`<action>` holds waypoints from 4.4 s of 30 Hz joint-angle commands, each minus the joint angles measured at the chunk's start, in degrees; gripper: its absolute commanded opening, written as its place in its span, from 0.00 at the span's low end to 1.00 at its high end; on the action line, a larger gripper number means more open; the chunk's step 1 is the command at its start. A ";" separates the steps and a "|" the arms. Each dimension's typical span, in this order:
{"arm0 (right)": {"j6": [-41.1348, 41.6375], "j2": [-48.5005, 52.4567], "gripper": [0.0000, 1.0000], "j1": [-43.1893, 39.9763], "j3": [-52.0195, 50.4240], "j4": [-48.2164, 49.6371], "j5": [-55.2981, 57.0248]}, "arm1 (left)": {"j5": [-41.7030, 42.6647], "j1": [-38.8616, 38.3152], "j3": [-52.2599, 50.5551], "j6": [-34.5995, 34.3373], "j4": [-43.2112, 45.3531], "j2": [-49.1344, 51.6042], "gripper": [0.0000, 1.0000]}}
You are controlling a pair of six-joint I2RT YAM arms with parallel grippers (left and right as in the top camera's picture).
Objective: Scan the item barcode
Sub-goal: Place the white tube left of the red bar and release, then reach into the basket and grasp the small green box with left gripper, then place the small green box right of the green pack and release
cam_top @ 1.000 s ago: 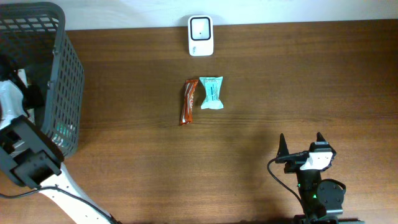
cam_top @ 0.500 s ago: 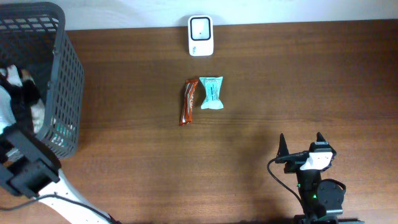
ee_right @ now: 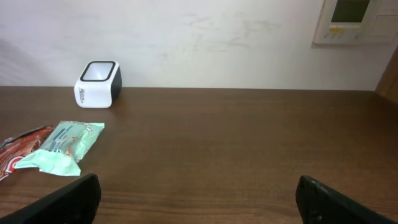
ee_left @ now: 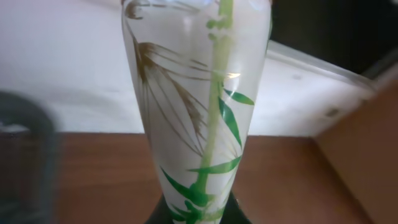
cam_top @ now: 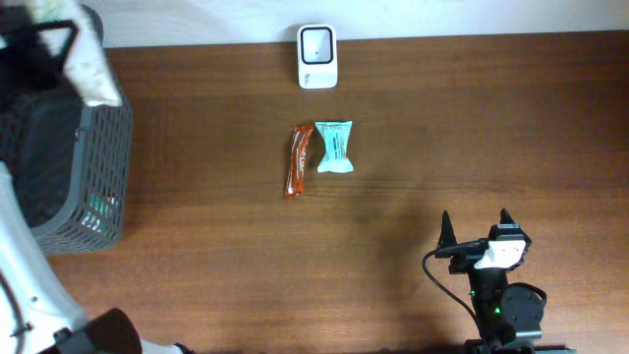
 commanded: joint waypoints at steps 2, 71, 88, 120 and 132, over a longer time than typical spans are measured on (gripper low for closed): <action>0.24 -0.42 0.98 -0.33 -0.42 -0.24 0.72 | -4.48 -10.86 0.90 -20.00 0.02 -4.13 0.00; 0.24 -0.42 0.98 -0.31 -0.42 -0.24 0.72 | -51.56 9.68 -16.31 32.85 -16.65 21.42 0.84; 0.24 -0.42 0.99 -0.31 -0.42 -0.24 0.72 | -45.07 9.68 -29.83 38.86 -14.91 22.51 0.53; 0.24 -0.42 0.99 -0.31 -0.42 -0.24 0.72 | -27.71 -34.05 41.11 -19.63 -31.41 23.63 0.00; 0.24 -0.42 0.98 -0.33 -0.42 -0.24 0.72 | -48.61 -63.04 22.29 -24.11 -16.26 42.64 0.13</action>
